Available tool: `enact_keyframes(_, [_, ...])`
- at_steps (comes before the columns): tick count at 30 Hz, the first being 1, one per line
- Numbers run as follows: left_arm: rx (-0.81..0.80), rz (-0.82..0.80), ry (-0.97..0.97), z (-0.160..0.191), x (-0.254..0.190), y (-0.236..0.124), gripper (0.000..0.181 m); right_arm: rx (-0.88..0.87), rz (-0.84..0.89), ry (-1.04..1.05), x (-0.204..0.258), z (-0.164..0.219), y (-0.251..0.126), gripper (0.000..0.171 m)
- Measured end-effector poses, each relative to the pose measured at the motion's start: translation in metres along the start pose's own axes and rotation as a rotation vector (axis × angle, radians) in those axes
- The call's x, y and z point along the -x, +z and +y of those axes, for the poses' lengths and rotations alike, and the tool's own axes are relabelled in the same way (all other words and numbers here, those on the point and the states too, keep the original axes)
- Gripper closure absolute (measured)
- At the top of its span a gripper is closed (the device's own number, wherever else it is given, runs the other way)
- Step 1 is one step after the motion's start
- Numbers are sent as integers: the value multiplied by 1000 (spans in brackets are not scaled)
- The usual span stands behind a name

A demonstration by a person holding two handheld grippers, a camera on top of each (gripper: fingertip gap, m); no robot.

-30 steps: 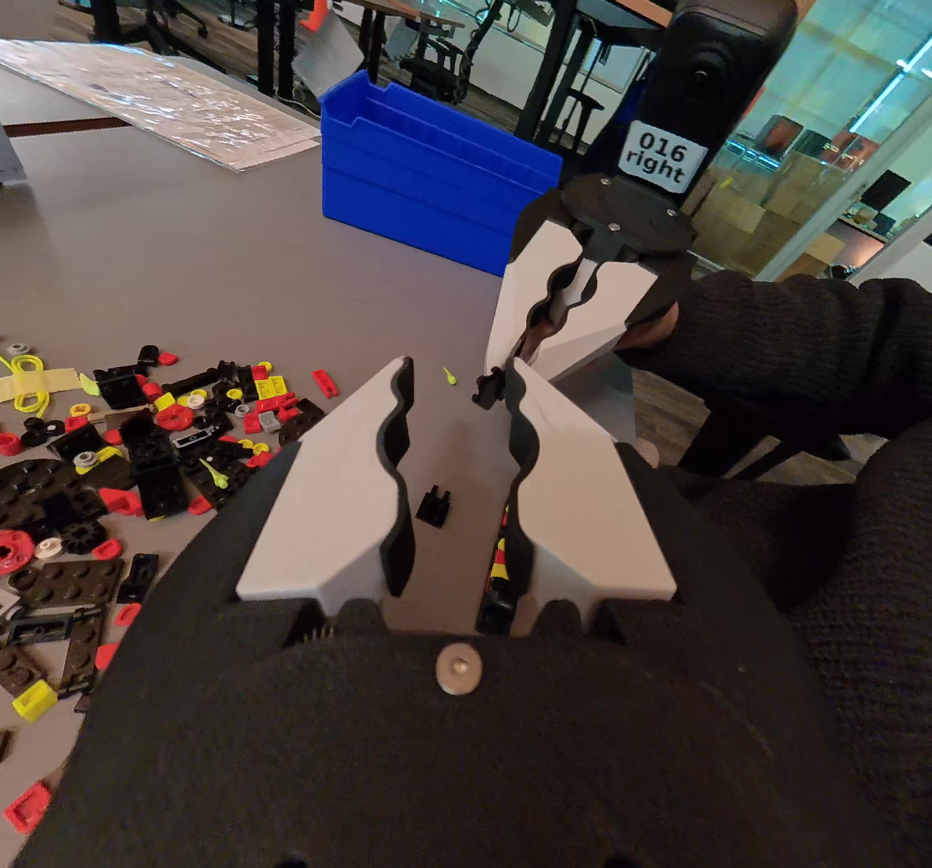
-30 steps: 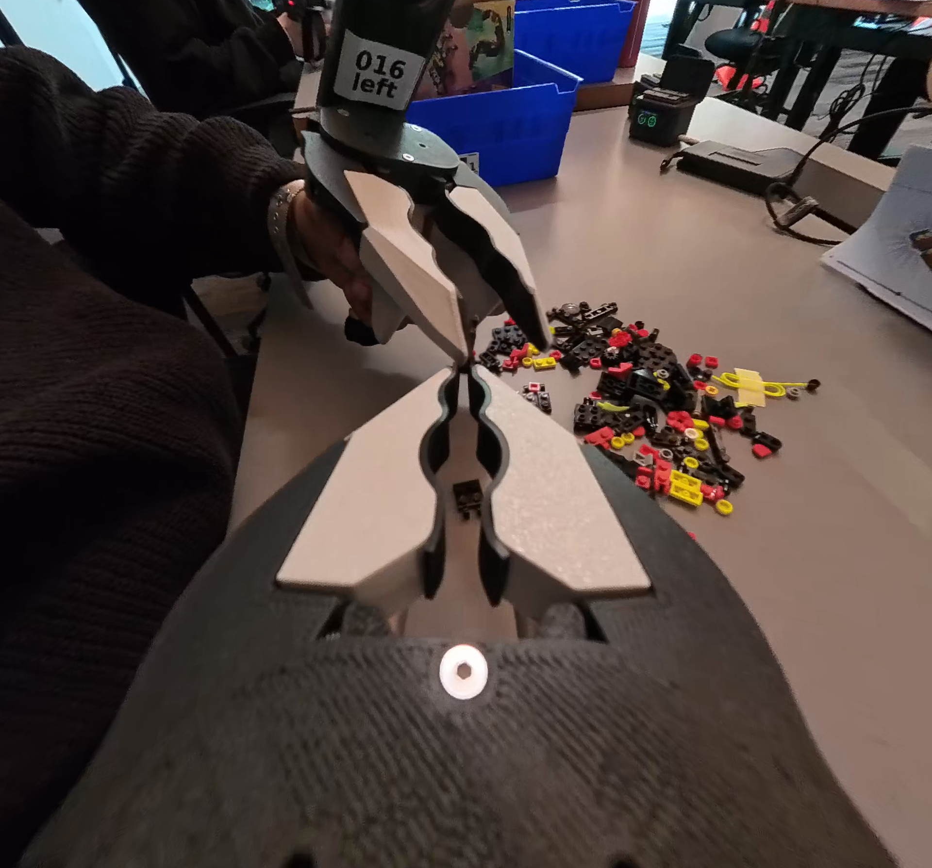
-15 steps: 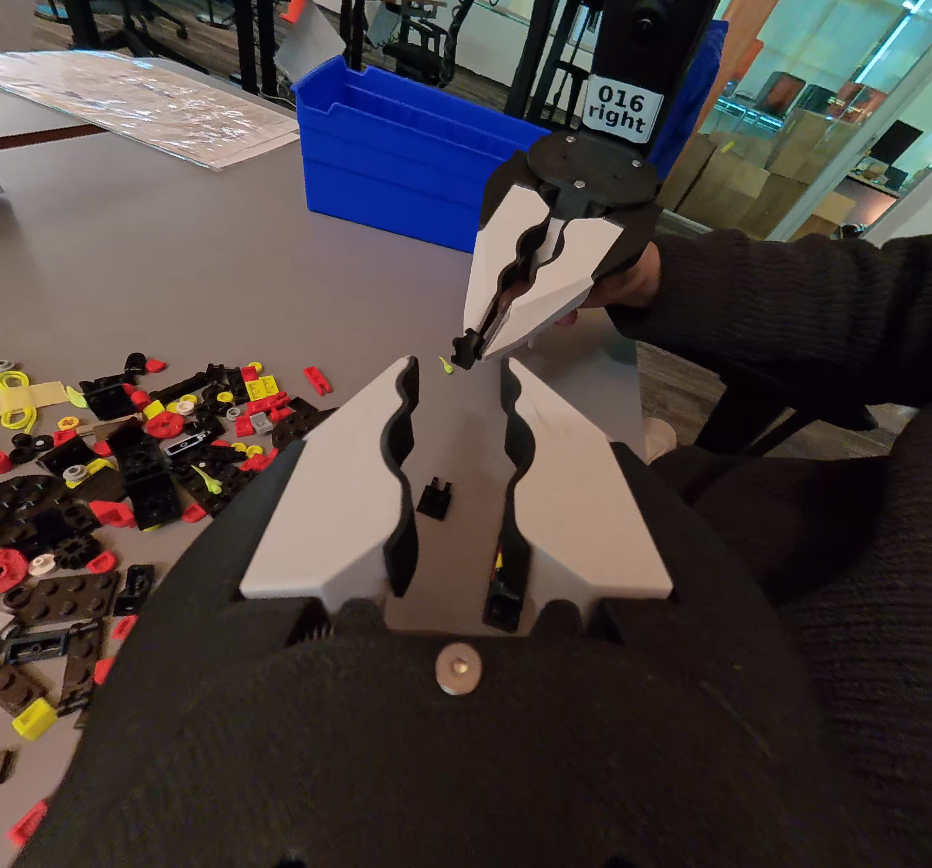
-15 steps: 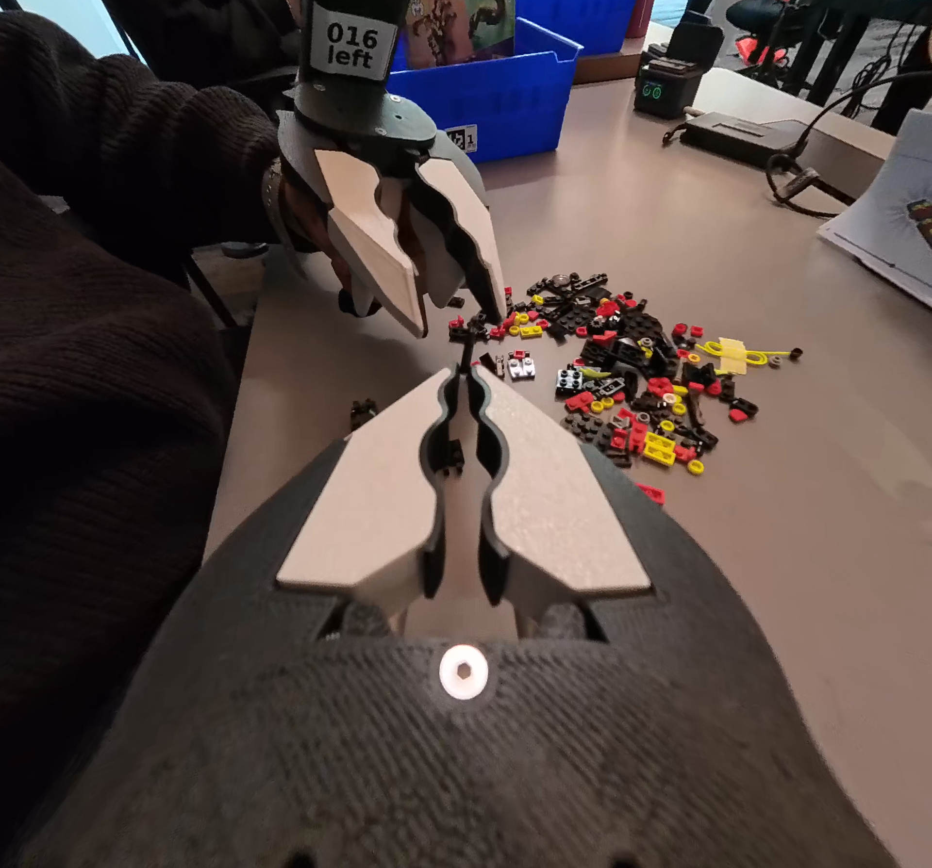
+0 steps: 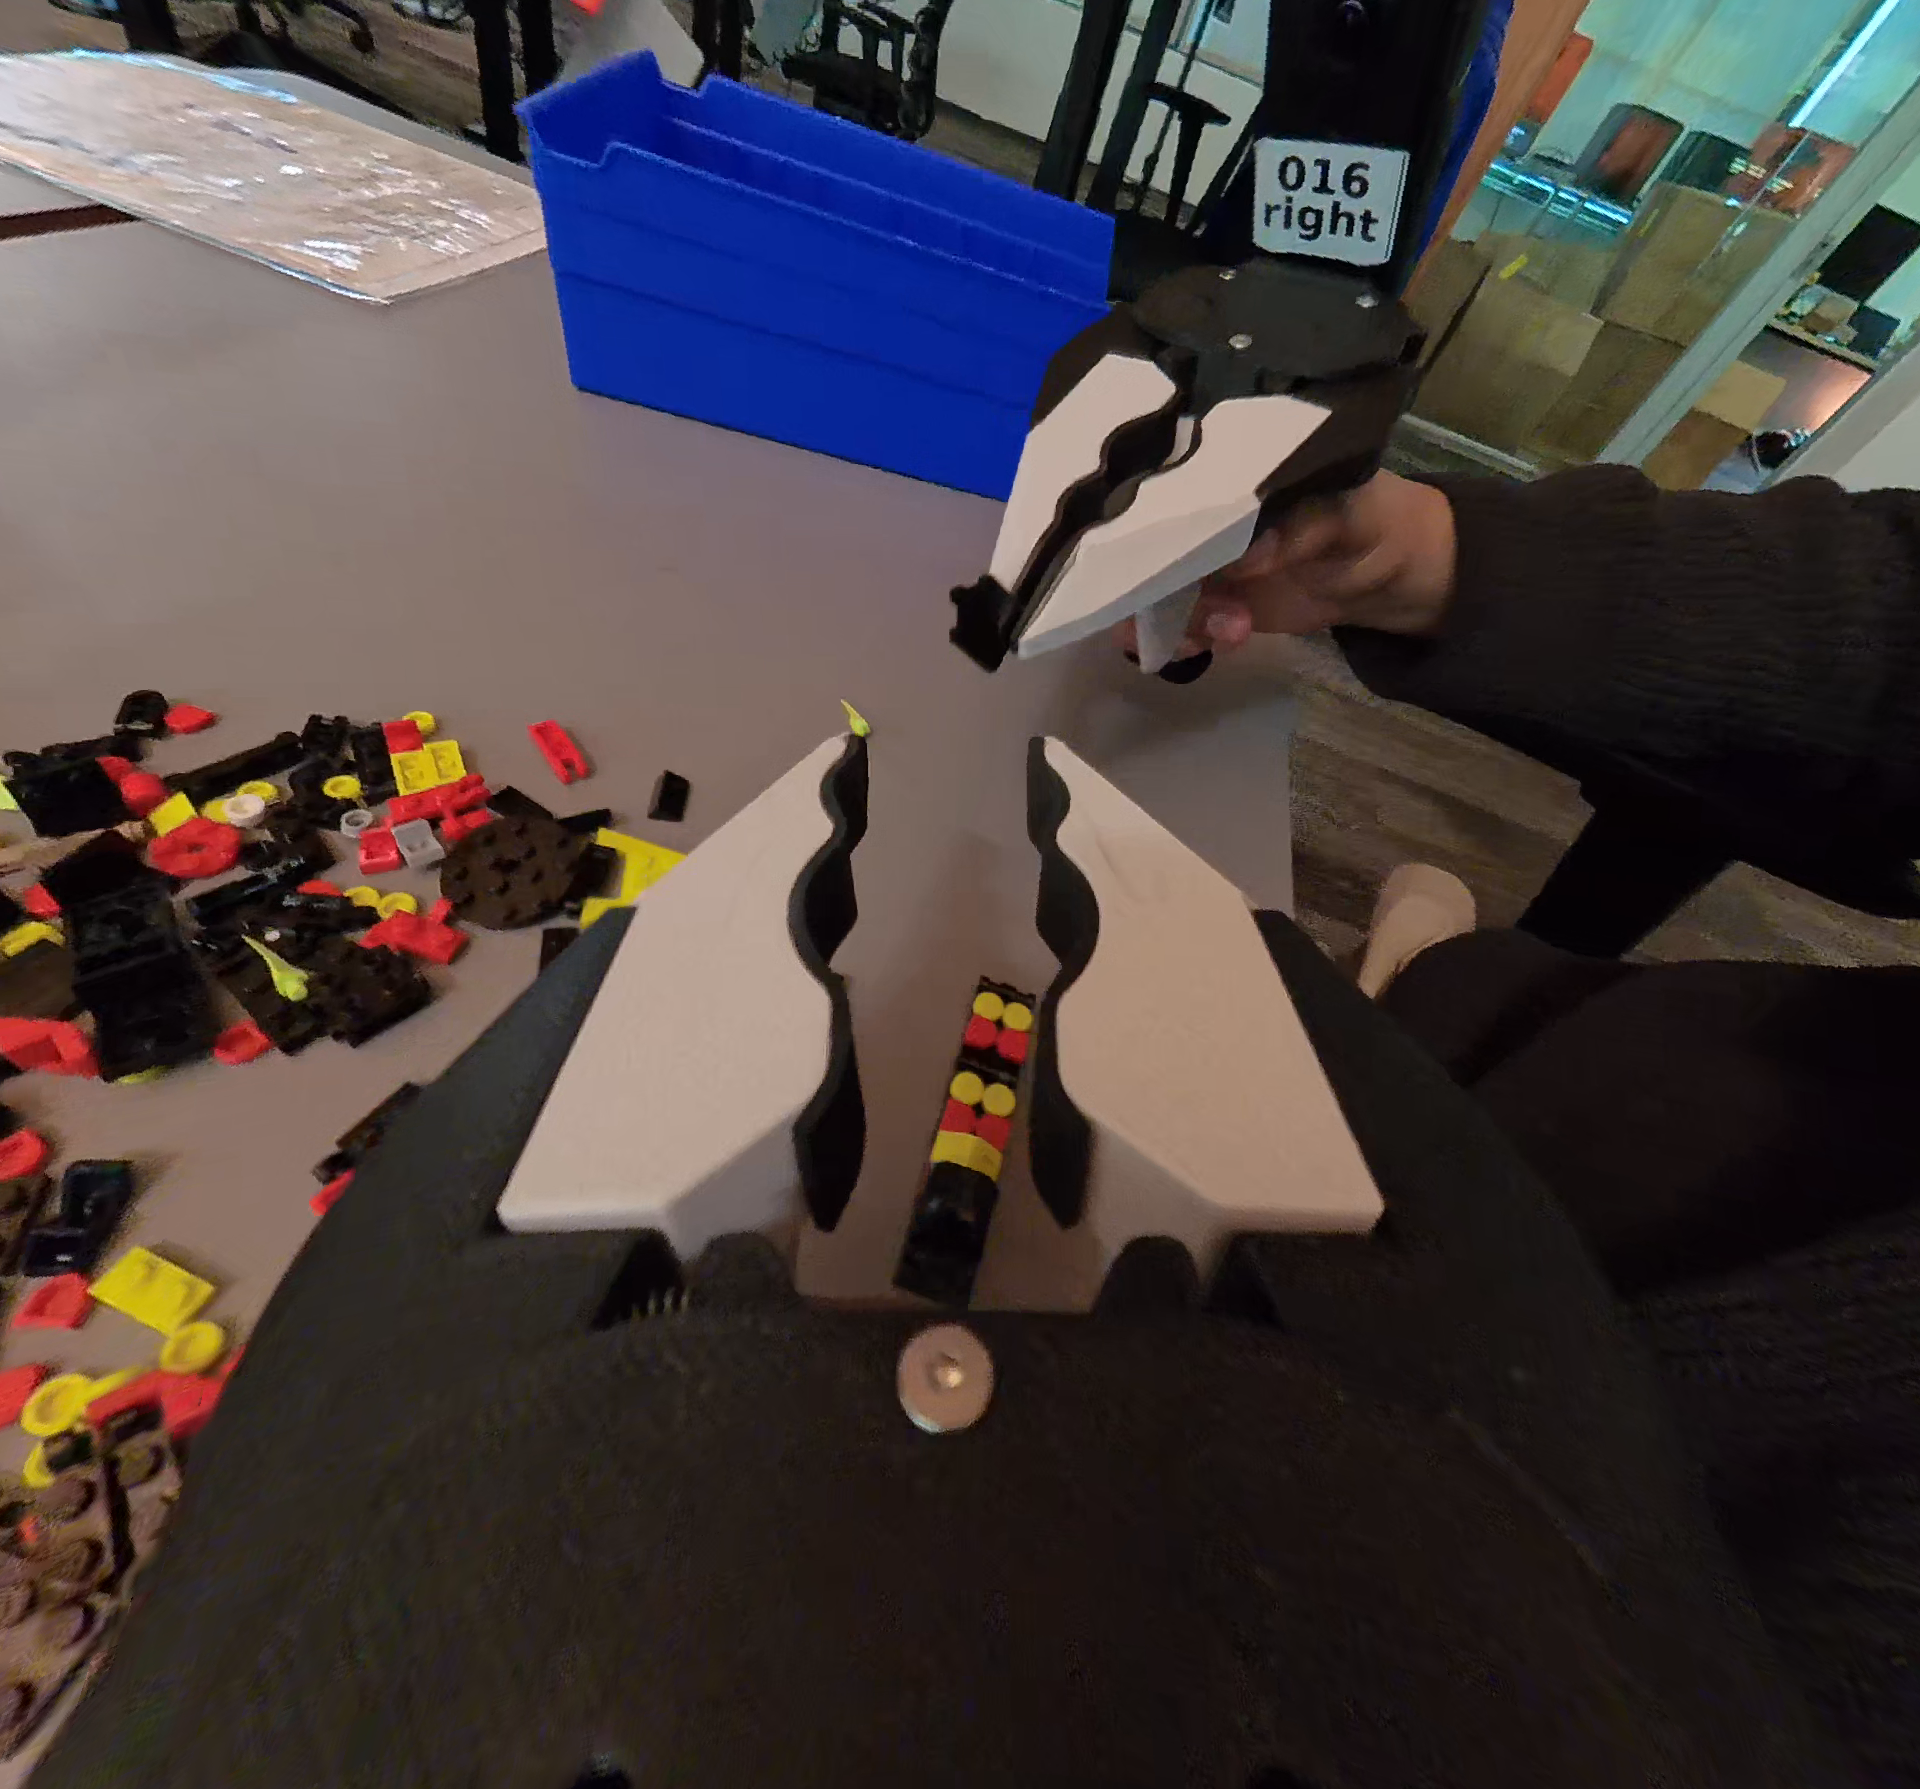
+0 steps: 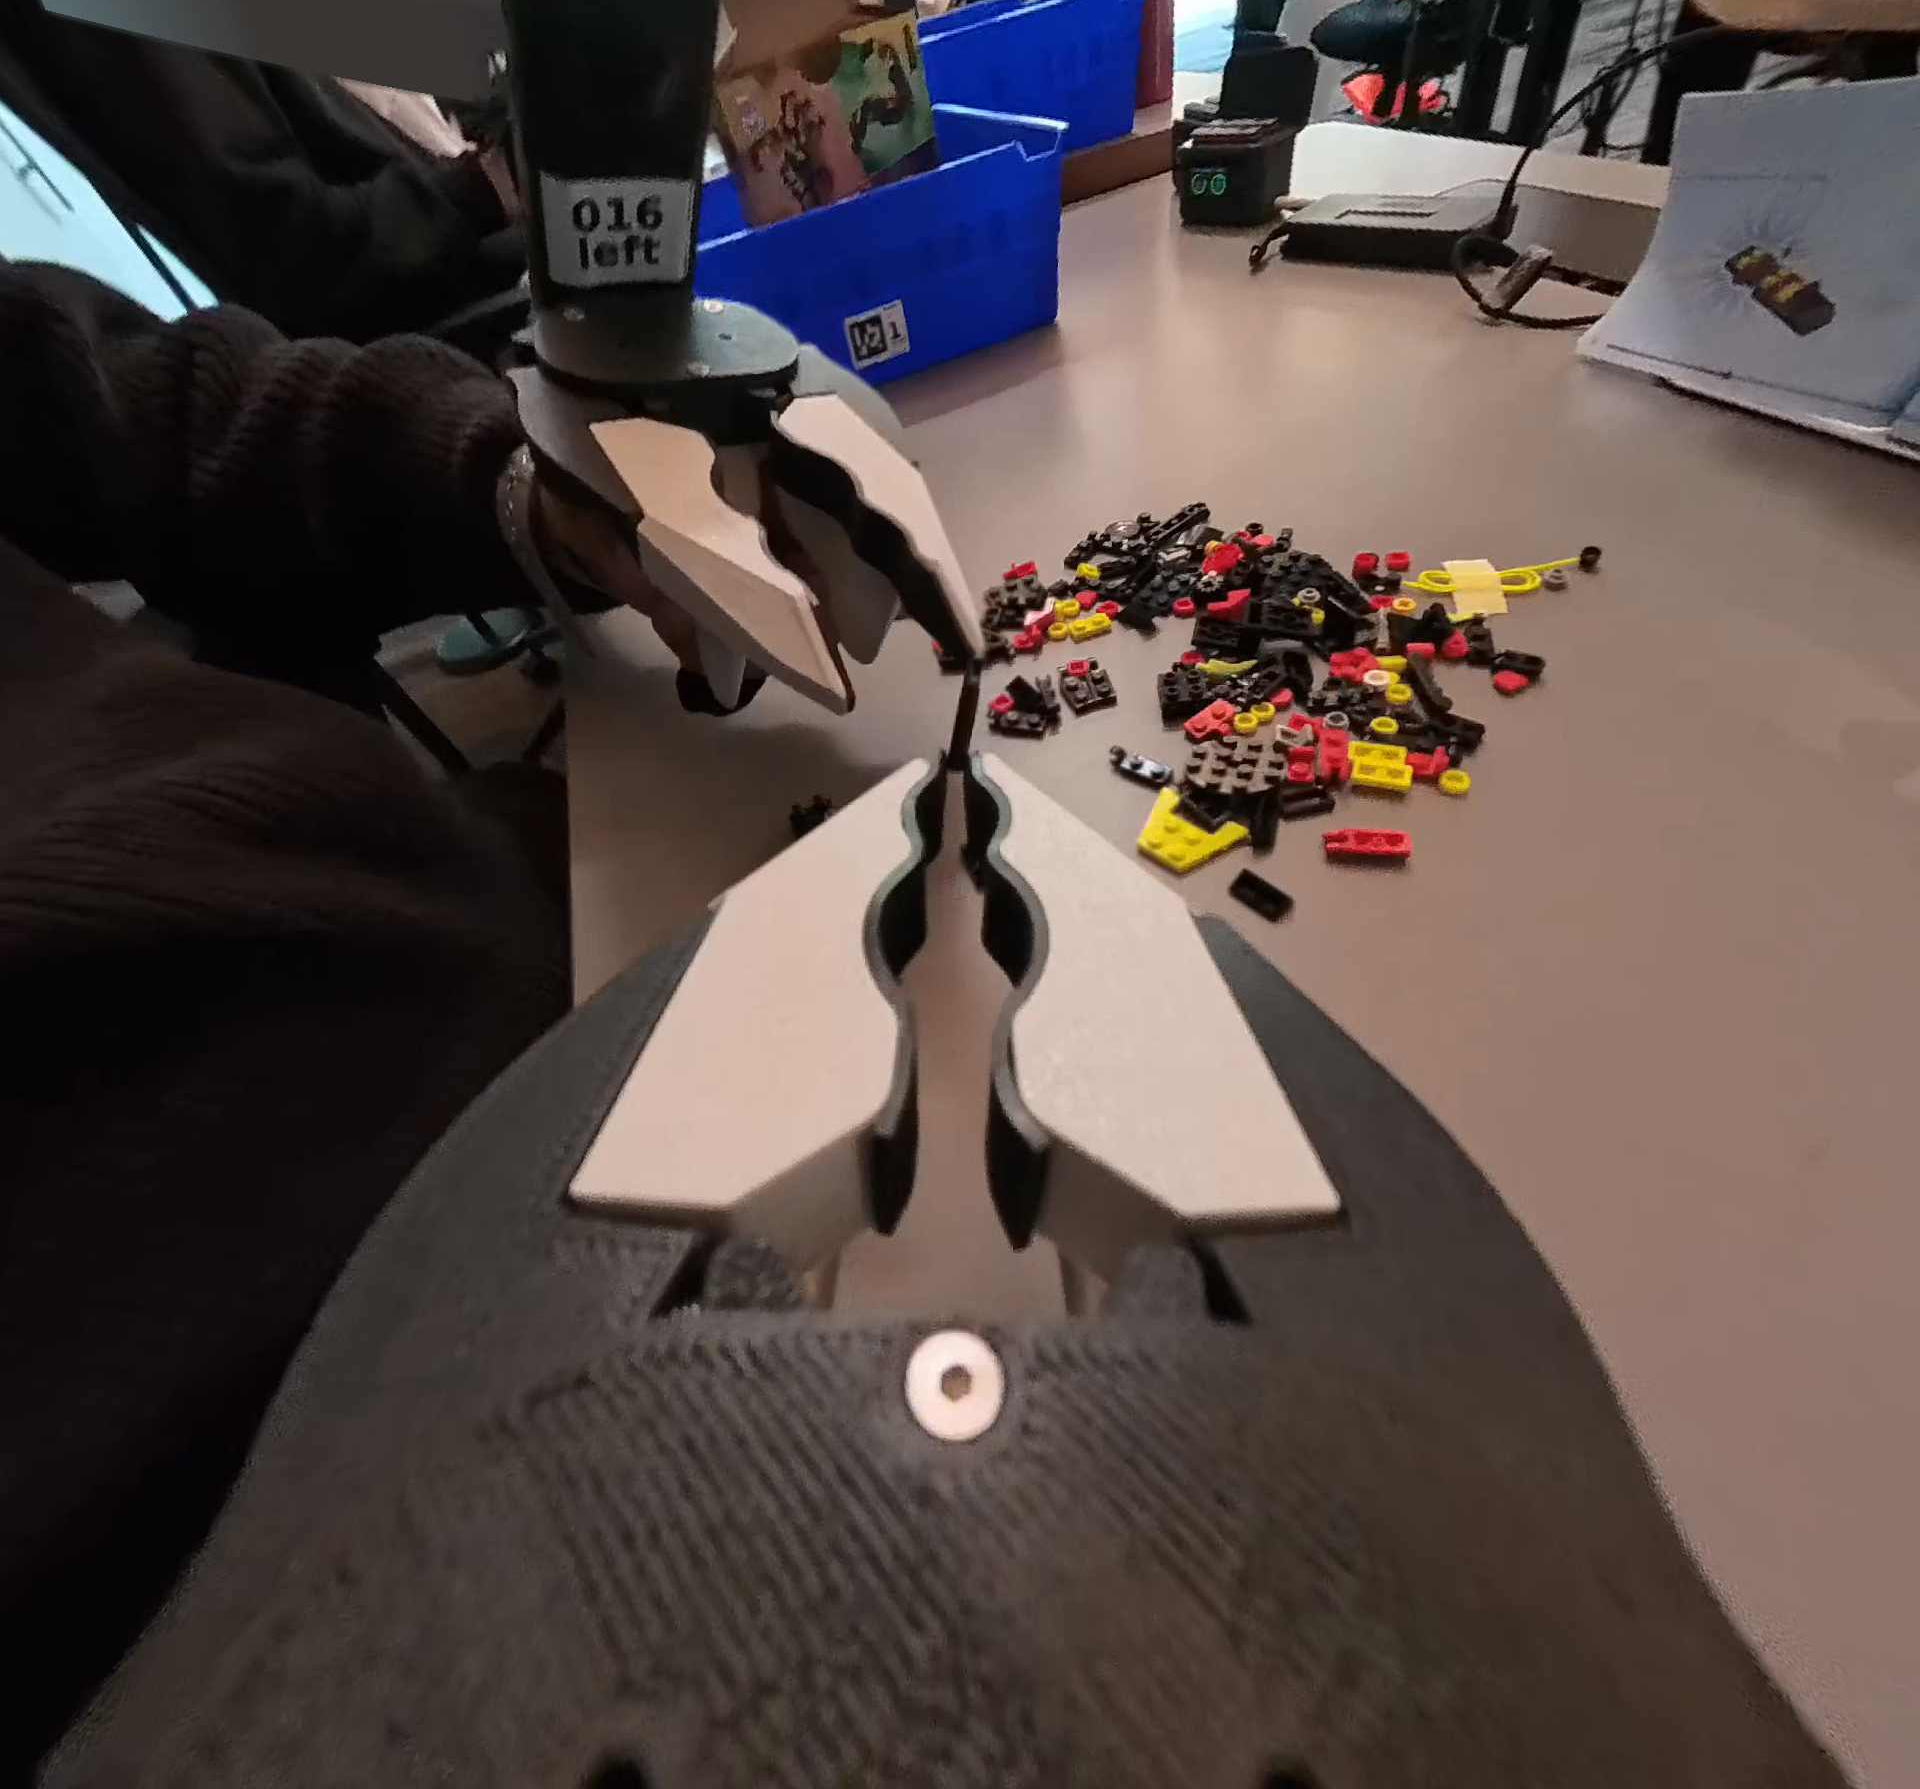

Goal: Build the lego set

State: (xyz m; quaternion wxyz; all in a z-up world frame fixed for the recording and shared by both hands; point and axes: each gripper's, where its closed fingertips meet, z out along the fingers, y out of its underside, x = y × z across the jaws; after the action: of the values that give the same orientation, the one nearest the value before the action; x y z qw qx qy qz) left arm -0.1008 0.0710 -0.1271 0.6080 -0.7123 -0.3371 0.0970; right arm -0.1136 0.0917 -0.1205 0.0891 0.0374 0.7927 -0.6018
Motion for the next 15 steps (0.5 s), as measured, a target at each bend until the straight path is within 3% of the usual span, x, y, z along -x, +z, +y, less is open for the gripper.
enact_keyframes(9, [13, -62, 96, 8, -5, -1, 153, -26, 46, -14, -3, -9, -8, 170])
enact_keyframes(15, [29, -45, -4, 15, 12, -2, 153, -9, 21, 45, -11, -2, -2, 170])
